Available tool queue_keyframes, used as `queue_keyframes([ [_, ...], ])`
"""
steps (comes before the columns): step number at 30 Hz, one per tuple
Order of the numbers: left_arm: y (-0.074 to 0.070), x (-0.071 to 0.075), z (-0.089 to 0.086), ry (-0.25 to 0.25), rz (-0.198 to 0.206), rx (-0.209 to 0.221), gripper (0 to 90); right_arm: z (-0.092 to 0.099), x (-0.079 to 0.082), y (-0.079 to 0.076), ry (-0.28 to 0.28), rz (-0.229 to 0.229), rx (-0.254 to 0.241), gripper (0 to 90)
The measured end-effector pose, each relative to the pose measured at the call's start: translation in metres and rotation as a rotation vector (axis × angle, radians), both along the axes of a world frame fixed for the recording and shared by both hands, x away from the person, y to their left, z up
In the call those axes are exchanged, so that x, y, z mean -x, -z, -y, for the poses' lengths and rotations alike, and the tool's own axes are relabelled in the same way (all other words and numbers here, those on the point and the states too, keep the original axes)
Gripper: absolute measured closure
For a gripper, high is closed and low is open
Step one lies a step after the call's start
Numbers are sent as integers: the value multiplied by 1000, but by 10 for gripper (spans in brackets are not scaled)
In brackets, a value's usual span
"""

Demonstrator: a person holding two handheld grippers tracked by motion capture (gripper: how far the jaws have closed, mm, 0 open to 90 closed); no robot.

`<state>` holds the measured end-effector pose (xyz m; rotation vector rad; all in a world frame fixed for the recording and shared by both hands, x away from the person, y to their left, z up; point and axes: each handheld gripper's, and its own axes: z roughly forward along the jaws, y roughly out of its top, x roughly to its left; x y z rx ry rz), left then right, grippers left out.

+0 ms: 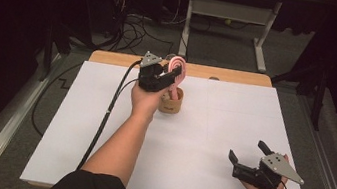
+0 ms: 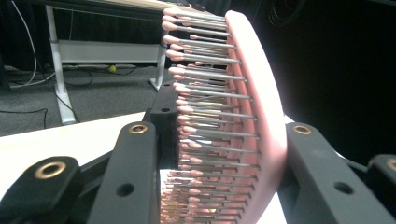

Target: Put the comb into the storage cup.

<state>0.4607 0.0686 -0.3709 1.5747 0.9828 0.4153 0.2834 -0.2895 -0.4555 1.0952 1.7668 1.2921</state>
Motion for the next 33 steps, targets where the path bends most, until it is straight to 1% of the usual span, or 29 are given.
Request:
queue_keyframes([
  [2,0,-1,0,-2,1,7,633,0,0,0,-1,-1,1,4],
  [5,1,-2,-1,-2,0,4,632,-1,0,0,-1,0,1,4],
  [9,2,-4,-2,1,-1,15,628,-1,1,-1,-1,2,1,4],
  [17,3,-8,-7,-25,7,8,619,-1,1,-1,-4,1,2,4],
  [21,3,-10,-12,-36,17,-12,609,-1,0,-1,-4,0,2,4],
  [23,3,-11,-14,-32,23,-12,606,-1,0,-1,-5,1,2,4],
  [26,4,-12,-16,-37,29,-24,601,-1,0,-1,-5,0,-1,4],
  [30,5,-12,-17,-41,36,-53,588,-1,1,-1,-3,0,-1,4],
  [33,5,-12,-19,-47,38,-83,572,0,1,-1,-7,5,1,4],
])
